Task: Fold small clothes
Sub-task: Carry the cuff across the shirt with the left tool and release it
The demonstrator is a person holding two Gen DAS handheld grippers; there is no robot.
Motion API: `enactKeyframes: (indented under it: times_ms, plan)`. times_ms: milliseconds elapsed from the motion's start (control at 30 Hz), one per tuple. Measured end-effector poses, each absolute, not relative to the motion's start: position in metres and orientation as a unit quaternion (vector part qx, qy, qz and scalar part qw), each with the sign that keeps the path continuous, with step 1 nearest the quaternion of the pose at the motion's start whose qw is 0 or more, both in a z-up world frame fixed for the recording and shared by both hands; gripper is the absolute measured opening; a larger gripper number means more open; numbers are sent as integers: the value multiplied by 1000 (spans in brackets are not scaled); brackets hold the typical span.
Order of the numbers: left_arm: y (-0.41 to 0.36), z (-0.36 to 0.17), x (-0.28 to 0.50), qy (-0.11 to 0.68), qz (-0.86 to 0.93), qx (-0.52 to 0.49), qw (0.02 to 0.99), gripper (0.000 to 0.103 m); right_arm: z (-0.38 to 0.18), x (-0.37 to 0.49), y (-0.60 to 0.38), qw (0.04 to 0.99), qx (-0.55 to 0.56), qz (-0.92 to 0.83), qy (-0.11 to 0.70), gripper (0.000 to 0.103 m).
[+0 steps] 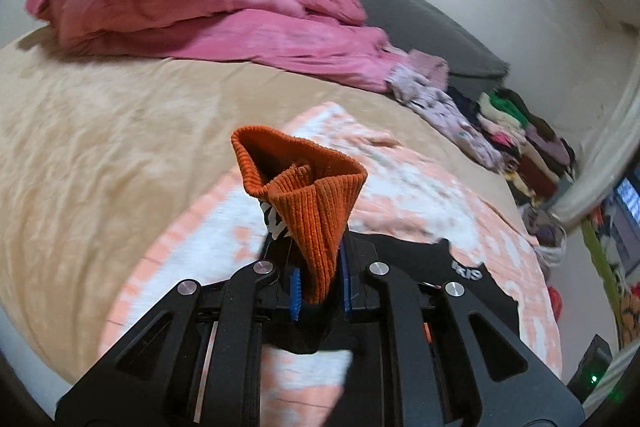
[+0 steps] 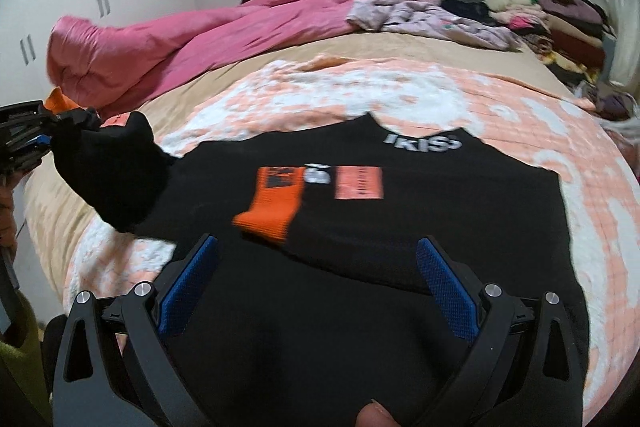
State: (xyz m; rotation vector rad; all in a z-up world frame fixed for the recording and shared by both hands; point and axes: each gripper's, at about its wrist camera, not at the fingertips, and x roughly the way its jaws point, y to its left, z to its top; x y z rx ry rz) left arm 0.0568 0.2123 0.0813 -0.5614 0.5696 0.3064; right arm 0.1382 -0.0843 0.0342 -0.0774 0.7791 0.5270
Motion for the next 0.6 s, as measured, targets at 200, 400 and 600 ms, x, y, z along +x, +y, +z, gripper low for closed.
enactKeyframes:
  times_ms: [200,400,600]
  plan:
    - [158,83,85,295,101,-237,920,7,36,145,-128,900,-3,222,376,98]
    - [108,74,110,320,59,-206,923,7,39,149,-167,908,27,194,370,98]
    - [66,55,132,352,23,-189,917,7,37,154,-202,912,53,164,372,98]
